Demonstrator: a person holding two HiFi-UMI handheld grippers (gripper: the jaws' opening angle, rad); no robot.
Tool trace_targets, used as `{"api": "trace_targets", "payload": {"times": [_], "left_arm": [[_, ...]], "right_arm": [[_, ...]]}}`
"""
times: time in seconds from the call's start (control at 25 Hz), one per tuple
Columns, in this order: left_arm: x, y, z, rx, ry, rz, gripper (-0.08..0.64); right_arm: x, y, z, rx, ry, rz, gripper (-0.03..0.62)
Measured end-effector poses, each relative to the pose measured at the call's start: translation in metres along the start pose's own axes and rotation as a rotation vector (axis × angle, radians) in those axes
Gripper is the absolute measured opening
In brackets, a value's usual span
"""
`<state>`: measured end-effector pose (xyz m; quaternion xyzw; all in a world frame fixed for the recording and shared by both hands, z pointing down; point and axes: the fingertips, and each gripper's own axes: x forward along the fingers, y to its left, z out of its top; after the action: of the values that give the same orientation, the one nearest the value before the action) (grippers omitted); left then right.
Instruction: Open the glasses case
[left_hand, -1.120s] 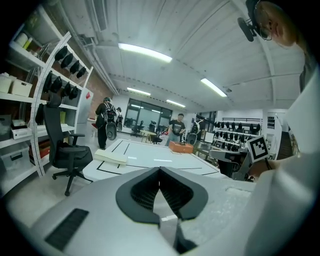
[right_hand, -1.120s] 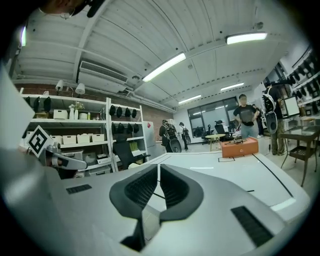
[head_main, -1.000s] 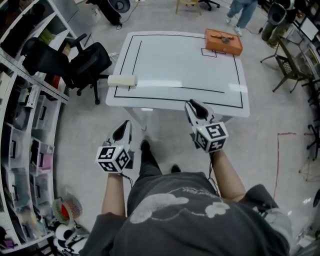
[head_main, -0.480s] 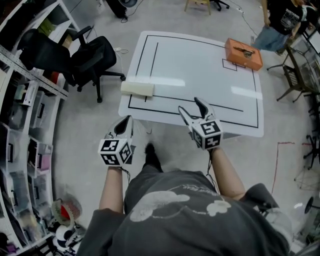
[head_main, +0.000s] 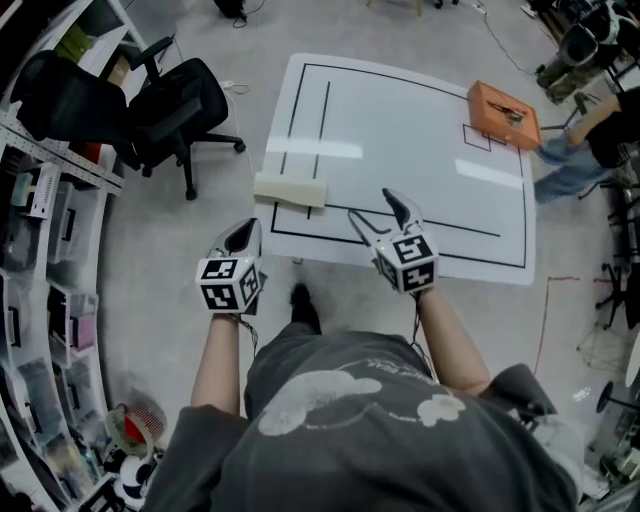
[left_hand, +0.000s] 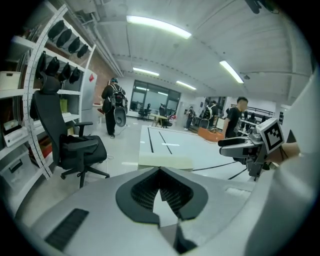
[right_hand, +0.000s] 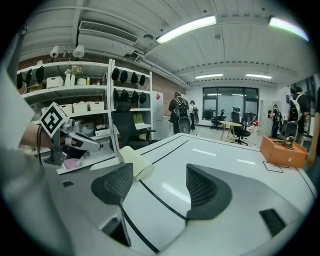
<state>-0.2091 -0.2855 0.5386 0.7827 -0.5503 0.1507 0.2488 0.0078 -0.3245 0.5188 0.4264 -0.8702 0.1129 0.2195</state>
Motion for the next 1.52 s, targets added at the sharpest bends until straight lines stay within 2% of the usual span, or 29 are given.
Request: {"api": "trace_targets", "payload": {"times": [0.48,0.72,1.04,1.36,1.52], "left_arm": [[0.063,0.042,-0.004,0.02,0.129,-0.041,0.003],[0.075,0.05,-0.008,0.045,0.177,-0.073,0.003],[0.077,0.049,-0.015,0.045,0.214,-0.121,0.003],[0.078,0.049,-0.016,0.054,0.224,-0.146,0.003],[0.078,0.049,-0.016,0.054,0.229,-0.153,0.003]], "right_arm": [[0.047,-0.001,0.013,0.005,0.02,-0.058,0.318],[0.068,0.013,0.006,-0.019,0.071,-0.011,0.318],[0.095,0.051,-0.006,-0.181,0.163,0.106,0.324],[0.113,0.06,-0.026,-0.448,0.268,0.11,0.347],[0.117,0.058,-0.028,-0.483,0.283,0.097,0.338]]}}
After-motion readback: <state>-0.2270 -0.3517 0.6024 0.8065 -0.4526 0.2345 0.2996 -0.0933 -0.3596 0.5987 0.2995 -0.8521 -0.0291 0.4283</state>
